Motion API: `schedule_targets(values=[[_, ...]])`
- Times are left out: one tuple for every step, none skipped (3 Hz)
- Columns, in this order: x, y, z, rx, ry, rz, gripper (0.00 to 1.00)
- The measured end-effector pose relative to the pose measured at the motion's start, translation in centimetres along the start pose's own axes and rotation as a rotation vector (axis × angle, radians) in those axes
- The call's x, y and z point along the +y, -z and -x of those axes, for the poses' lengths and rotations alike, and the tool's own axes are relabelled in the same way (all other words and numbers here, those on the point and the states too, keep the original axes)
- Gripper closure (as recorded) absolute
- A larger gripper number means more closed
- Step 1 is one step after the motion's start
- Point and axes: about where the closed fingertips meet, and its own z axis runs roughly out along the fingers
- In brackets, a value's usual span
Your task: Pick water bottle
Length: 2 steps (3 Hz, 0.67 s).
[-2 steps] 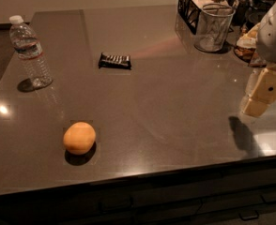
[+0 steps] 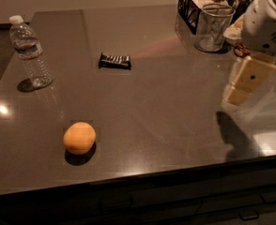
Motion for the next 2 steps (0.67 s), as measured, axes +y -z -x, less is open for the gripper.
schedule_targets(values=[[-1.3, -0.7, 3.6, -0.064, 0.007, 0.006, 0.00], [-2.3, -1.4, 7.5, -0.130, 0.024, 0.016, 0.00]])
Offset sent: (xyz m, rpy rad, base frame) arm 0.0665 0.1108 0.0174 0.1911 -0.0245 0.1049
